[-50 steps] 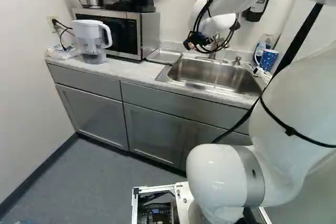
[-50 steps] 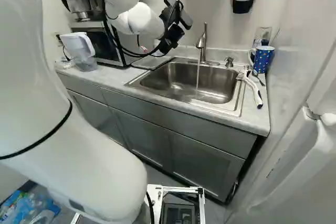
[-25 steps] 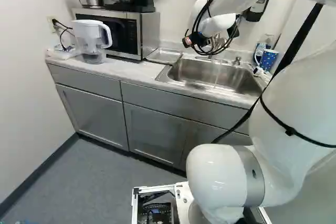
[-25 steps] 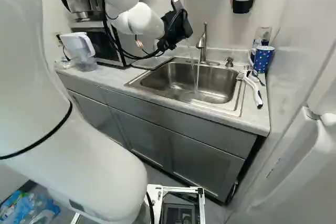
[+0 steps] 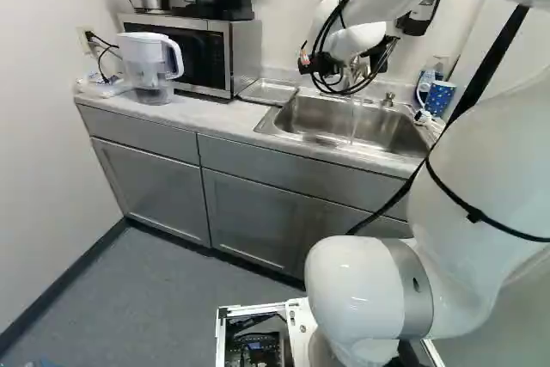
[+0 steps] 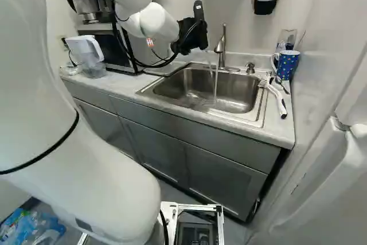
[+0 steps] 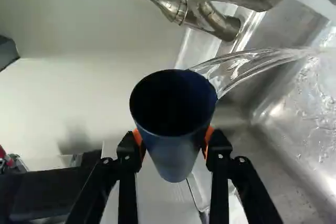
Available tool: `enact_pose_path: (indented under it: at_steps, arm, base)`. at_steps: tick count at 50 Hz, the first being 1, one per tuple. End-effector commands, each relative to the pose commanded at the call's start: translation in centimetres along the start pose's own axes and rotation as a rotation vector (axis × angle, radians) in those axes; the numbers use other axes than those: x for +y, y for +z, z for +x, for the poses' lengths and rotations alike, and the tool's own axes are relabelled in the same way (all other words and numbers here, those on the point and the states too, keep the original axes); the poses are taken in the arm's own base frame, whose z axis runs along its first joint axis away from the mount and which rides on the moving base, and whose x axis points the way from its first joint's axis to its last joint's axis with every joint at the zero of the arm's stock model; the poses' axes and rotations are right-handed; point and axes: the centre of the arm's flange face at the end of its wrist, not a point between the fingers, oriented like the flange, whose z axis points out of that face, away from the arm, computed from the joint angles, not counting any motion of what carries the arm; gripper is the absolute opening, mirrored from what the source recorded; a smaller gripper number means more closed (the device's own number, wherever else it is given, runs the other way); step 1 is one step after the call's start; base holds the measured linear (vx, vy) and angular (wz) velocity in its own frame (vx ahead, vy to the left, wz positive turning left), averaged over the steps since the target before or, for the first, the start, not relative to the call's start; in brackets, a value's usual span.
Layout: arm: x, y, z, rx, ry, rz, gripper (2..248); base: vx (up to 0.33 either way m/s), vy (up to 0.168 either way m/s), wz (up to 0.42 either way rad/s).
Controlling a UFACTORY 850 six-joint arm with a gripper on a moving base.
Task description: Rinse the cup and place it in the tray
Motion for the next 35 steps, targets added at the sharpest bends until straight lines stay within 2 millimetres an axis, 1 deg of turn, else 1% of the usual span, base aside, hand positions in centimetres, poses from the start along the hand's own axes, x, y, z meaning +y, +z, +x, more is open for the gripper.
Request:
enact_pose_path:
  at_steps: [35]
  arm:
    - [0.0,0.0,0.0,0.0,0.368,0.0,124]
  base:
    - [0.0,0.0,0.0]
